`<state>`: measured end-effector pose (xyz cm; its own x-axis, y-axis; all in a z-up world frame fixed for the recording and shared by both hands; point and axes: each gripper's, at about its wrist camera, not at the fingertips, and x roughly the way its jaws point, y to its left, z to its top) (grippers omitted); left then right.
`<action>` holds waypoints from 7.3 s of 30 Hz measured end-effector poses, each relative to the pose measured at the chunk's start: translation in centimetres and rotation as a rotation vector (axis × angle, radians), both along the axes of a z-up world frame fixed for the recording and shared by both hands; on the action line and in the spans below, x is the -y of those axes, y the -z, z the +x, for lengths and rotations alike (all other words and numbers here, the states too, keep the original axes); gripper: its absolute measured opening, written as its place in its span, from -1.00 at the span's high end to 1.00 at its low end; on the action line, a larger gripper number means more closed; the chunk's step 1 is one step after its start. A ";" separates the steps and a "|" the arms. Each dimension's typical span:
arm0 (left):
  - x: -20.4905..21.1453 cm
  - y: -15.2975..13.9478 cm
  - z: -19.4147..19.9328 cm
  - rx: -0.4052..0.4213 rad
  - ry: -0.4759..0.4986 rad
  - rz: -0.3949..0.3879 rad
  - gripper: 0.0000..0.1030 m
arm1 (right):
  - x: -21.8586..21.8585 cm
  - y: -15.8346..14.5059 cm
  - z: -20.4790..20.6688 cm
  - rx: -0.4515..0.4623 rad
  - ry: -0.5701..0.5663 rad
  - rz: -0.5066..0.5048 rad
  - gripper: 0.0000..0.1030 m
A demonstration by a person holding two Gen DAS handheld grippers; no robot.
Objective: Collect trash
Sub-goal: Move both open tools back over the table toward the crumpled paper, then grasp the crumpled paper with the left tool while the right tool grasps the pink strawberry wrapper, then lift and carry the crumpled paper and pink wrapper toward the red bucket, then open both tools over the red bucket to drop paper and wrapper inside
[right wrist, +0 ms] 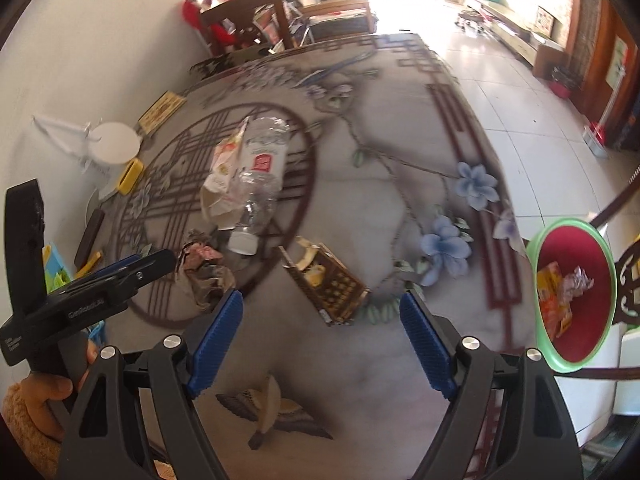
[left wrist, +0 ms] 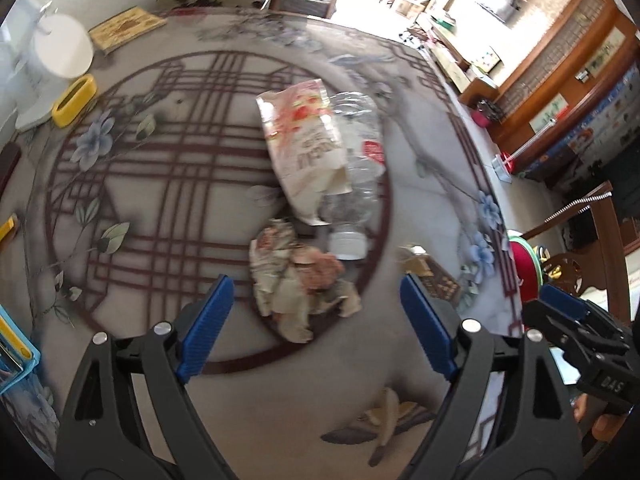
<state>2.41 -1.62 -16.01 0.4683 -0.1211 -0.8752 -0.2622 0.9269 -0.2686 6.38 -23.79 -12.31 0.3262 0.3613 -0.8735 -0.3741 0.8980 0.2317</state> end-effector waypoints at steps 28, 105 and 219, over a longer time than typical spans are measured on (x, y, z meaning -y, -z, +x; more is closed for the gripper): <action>-4.1 5.4 -0.1 -0.088 -0.038 -0.075 0.21 | -9.4 -0.4 4.2 -0.022 -0.150 -0.012 -0.52; -9.1 6.7 -1.1 -0.125 -0.193 -0.141 0.20 | -10.9 7.0 0.7 -0.240 -0.328 -0.114 -0.24; 43.9 0.9 14.2 -0.004 0.686 0.036 0.03 | 40.9 2.4 3.4 -0.070 0.681 0.093 -0.18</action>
